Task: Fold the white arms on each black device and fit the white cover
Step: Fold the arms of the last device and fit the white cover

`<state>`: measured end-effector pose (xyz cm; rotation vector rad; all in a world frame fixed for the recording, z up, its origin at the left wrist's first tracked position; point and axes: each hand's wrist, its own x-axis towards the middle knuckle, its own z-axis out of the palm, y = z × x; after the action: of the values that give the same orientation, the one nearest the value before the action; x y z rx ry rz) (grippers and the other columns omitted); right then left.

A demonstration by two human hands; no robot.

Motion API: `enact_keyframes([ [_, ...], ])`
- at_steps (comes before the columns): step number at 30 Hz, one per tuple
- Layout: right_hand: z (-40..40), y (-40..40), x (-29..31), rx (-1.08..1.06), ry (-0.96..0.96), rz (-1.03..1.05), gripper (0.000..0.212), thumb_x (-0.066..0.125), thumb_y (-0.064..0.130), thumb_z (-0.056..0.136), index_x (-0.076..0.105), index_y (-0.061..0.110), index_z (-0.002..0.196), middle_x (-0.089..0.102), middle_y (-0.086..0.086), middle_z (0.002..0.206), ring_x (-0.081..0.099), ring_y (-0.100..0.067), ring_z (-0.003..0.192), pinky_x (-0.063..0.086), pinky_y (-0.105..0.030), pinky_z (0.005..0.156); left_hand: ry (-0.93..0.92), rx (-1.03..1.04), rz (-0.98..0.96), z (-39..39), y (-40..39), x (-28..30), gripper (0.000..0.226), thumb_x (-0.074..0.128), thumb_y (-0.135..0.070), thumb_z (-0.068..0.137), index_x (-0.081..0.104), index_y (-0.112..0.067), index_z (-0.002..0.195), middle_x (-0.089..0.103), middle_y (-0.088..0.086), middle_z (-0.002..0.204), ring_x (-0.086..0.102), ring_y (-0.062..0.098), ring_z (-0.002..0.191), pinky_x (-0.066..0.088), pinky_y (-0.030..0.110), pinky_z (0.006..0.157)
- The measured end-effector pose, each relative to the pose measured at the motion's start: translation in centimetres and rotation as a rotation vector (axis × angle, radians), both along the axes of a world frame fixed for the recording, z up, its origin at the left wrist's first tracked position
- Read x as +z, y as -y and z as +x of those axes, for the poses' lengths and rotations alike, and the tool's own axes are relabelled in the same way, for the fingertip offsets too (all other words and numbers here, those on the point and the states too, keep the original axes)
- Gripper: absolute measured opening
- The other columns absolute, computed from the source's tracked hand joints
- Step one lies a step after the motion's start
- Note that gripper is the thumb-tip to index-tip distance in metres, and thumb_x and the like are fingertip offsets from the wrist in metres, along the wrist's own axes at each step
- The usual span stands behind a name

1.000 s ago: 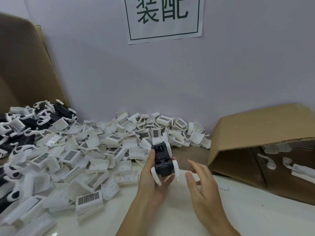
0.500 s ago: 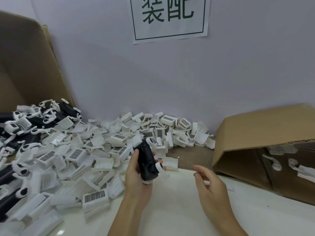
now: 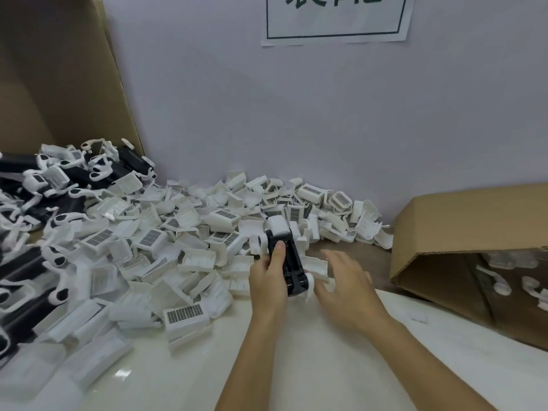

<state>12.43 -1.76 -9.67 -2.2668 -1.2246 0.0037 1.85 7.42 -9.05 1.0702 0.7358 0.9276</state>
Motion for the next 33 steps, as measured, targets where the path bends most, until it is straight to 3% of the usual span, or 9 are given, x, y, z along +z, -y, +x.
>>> enact_keyframes([
  [3, 0.7, -1.7, 0.3, 0.042, 0.061, -0.143, 0.052, 0.051, 0.041, 0.097, 0.039, 0.030, 0.146, 0.041, 0.010, 0.150, 0.035, -0.016, 0.138, 0.024, -0.043, 0.109, 0.015, 0.000, -0.002, 0.1, -0.1, 0.2, 0.032, 0.057, -0.034, 0.099, 0.071, -0.007, 0.088, 0.074, 0.016, 0.087, 0.069, 0.022, 0.072, 0.055, 0.029, 0.058],
  [6, 1.0, -2.4, -0.1, 0.069, 0.152, -0.150, 0.029, 0.049, 0.029, 0.098, 0.056, 0.030, 0.126, 0.058, 0.008, 0.124, 0.049, -0.017, 0.121, 0.033, -0.039, 0.100, 0.029, 0.010, -0.013, 0.3, -0.3, 0.3, 0.033, 0.057, -0.031, 0.099, 0.071, -0.003, 0.093, 0.072, 0.014, 0.084, 0.068, 0.021, 0.072, 0.054, 0.031, 0.060],
  [10, 0.6, -1.6, -0.2, 0.023, 0.010, 0.212, 0.014, 0.049, 0.025, 0.101, 0.051, 0.027, 0.115, 0.063, 0.004, 0.086, 0.060, -0.011, 0.074, 0.050, -0.033, 0.068, 0.045, 0.002, -0.029, 0.3, -0.3, 0.2, 0.032, 0.057, -0.033, 0.099, 0.072, -0.007, 0.087, 0.073, 0.013, 0.080, 0.069, 0.019, 0.066, 0.055, 0.028, 0.055],
  [13, 0.3, 0.2, -0.1, -0.093, -0.229, 0.401, 0.018, 0.053, 0.017, 0.099, 0.053, 0.028, 0.114, 0.065, 0.005, 0.082, 0.057, -0.001, 0.058, 0.043, -0.015, 0.047, 0.045, 0.000, -0.047, 0.4, -0.2, 0.2, 0.032, 0.058, -0.034, 0.099, 0.071, -0.008, 0.087, 0.074, 0.018, 0.086, 0.071, 0.025, 0.073, 0.055, 0.030, 0.058],
  [16, 0.1, 2.6, -0.8, -0.136, -0.281, 0.340, 0.018, 0.057, 0.010, 0.095, 0.066, 0.024, 0.104, 0.066, 0.011, 0.089, 0.059, 0.000, 0.073, 0.043, -0.009, 0.055, 0.027, -0.024, -0.040, 0.6, 0.2, 0.2, 0.036, 0.057, -0.037, 0.099, 0.070, -0.004, 0.092, 0.073, 0.024, 0.093, 0.071, 0.035, 0.083, 0.055, 0.033, 0.063],
  [19, -0.2, 3.9, -1.6, -0.199, -0.239, 0.297, 0.017, 0.056, 0.013, 0.095, 0.069, 0.024, 0.095, 0.064, 0.008, 0.094, 0.057, -0.007, 0.091, 0.038, -0.014, 0.069, 0.006, -0.056, -0.010, 0.7, 0.8, 0.1, 0.036, 0.057, -0.036, 0.098, 0.070, -0.004, 0.088, 0.073, 0.022, 0.090, 0.071, 0.032, 0.078, 0.055, 0.033, 0.061],
  [24, -0.6, 4.3, -1.8, -0.279, -0.148, 0.200, 0.037, 0.052, 0.028, 0.099, 0.059, 0.014, 0.133, 0.047, 0.006, 0.115, 0.046, -0.015, 0.118, 0.037, -0.034, 0.102, -0.024, -0.103, 0.058, 0.9, 1.6, -0.1, 0.034, 0.057, -0.037, 0.099, 0.070, -0.008, 0.088, 0.073, 0.009, 0.075, 0.073, 0.030, 0.075, 0.056, 0.033, 0.058],
  [28, -1.1, 4.8, -1.9, -0.180, -0.009, 0.025, 0.049, 0.054, 0.046, 0.092, 0.049, 0.028, 0.138, 0.037, 0.012, 0.116, 0.038, -0.010, 0.120, 0.032, -0.034, 0.105, 0.007, -0.144, 0.071, 1.1, 2.0, 0.1, 0.034, 0.053, -0.036, 0.100, 0.071, -0.010, 0.091, 0.075, 0.014, 0.079, 0.073, 0.025, 0.071, 0.055, 0.031, 0.054],
  [33, -0.6, 5.0, -2.2, -0.212, -0.087, 0.047, 0.053, 0.054, 0.031, 0.094, 0.041, 0.022, 0.144, 0.037, 0.005, 0.120, 0.039, -0.017, 0.123, 0.035, -0.033, 0.106, 0.052, -0.255, -0.032, 1.3, 2.3, -0.7, 0.041, 0.038, -0.028, 0.102, 0.071, -0.006, 0.091, 0.074, 0.024, 0.083, 0.071, 0.023, 0.065, 0.056, 0.029, 0.051],
])
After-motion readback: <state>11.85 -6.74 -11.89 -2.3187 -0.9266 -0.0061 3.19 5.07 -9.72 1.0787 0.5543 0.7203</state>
